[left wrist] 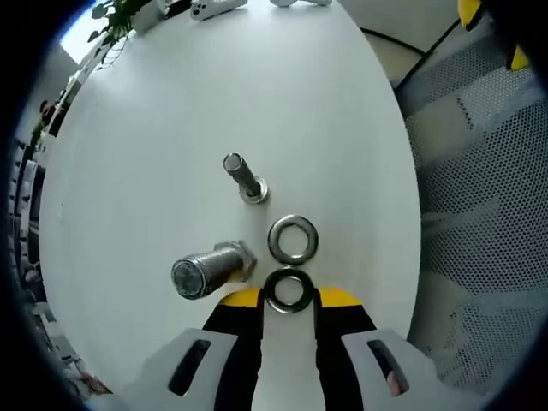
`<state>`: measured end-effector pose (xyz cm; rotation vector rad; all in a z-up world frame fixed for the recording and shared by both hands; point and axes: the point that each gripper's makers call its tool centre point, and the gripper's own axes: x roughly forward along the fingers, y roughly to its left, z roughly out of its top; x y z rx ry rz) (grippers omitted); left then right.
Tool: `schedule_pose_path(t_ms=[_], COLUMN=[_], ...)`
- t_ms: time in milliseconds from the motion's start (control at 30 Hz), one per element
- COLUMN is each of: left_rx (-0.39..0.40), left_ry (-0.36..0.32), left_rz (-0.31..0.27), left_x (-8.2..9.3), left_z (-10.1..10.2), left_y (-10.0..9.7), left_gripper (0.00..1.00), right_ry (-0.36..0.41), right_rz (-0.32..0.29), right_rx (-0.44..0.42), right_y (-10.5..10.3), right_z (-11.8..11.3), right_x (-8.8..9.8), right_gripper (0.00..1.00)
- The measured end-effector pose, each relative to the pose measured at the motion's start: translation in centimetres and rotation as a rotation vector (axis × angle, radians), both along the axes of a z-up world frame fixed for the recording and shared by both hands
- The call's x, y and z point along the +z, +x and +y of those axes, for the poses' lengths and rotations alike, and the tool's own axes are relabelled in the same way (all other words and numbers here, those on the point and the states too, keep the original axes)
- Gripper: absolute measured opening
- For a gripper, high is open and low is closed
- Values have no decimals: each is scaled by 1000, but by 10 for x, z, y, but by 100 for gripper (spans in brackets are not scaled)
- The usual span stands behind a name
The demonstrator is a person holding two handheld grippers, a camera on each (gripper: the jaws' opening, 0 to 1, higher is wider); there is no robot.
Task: Place the washer onto the threaded stud by aligning its center hole with the stud, sliding it down to the base, and recovering from edge contact or off-axis alignment until the washer reaches the visible bottom stop.
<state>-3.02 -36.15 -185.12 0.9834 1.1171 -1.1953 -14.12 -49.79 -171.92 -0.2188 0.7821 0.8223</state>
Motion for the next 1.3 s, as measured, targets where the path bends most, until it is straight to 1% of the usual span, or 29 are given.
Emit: schedule_pose_path(t_ms=[33, 133, 333, 433, 467, 600, 800, 933, 1033, 1100, 1300], left_rx=[21, 51, 89, 80, 85, 116, 122, 132, 131, 146, 155], left_ry=[-19, -50, -79, -101, -102, -130, -141, -154, -161, -178, -213], left_rz=[-1, -5, -9, -39, -42, -34, -38, -32, -43, -40, -69], left_x=[0, 1, 1, 1, 2, 8, 16, 24, 31, 39, 65], left_z=[0, 0, -2, -2, -1, -1, 1, 2, 4, 3, 0], left_y=[1, 3, 4, 6, 7, 6, 3, 0, 0, 0, 4], left_gripper=[21, 20, 20, 20, 20, 20, 19, 19, 19, 19, 19], right_ry=[-1, 6, 11, 2, -13, -10, -7, -7, -2, 1, 1], right_rz=[-1, -3, 0, -4, -13, -10, -3, -3, -3, -6, -10], right_rx=[-1, -6, -6, -4, -2, -4, 5, 4, 0, -1, -2], right_y=[0, 1, 1, 1, 1, 1, 1, 1, 1, 1, 2], right_z=[0, 0, 0, 0, -1, -1, 0, 0, 0, 0, -1], right_x=[0, 1, 0, 0, 0, 0, -1, -1, 0, 1, 1], right_gripper=[23, 23, 23, 23, 23, 23, 23, 23, 23, 23, 23])
